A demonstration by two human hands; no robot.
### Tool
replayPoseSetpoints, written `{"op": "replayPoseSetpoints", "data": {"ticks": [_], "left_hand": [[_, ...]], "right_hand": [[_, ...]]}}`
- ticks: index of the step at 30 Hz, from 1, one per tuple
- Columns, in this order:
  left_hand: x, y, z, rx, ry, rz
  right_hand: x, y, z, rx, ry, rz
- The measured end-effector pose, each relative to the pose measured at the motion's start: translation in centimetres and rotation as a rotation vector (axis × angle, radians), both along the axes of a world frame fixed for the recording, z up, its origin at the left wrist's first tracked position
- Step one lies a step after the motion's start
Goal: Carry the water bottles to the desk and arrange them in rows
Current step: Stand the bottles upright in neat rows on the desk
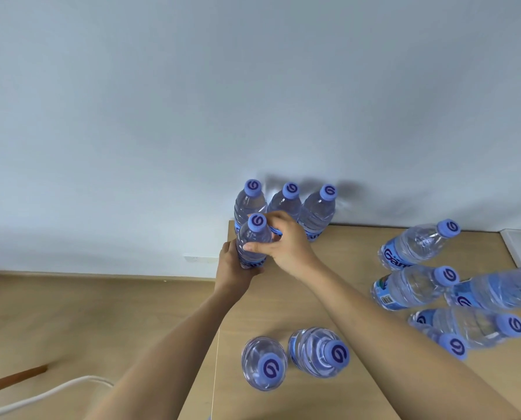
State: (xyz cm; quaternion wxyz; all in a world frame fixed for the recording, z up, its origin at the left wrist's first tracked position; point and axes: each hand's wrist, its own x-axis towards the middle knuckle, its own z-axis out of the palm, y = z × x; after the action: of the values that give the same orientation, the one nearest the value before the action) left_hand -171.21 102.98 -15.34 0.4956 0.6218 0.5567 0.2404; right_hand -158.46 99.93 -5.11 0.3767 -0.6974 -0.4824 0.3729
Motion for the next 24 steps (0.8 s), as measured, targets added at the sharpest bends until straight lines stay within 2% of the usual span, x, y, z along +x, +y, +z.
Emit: {"op": "replayPoseSetpoints", "data": {"ticks": [9,16,21,24], "left_hand": [[0.1,-0.1,1.2,-0.041,0.108,-0.037],[-1.5,-2.0,3.2,-0.148,0.206,-0.021],[-2.1,-5.3,6.7,-0.113,0.065,0.082],[-2.1,-7.5,9.2,-0.083,-0.015,0.114]], "right_hand": [[-0.4,-0.1,-0.7,0.036,-0.009,-0.01],[0.0,-2.0,0.6,-0.052,0.066,-0.017],[0.7,-5.5,1.8,-0.18,0.143,-0.036],[1.2,-8.4,2.6,-0.188,0.14,0.011]]}}
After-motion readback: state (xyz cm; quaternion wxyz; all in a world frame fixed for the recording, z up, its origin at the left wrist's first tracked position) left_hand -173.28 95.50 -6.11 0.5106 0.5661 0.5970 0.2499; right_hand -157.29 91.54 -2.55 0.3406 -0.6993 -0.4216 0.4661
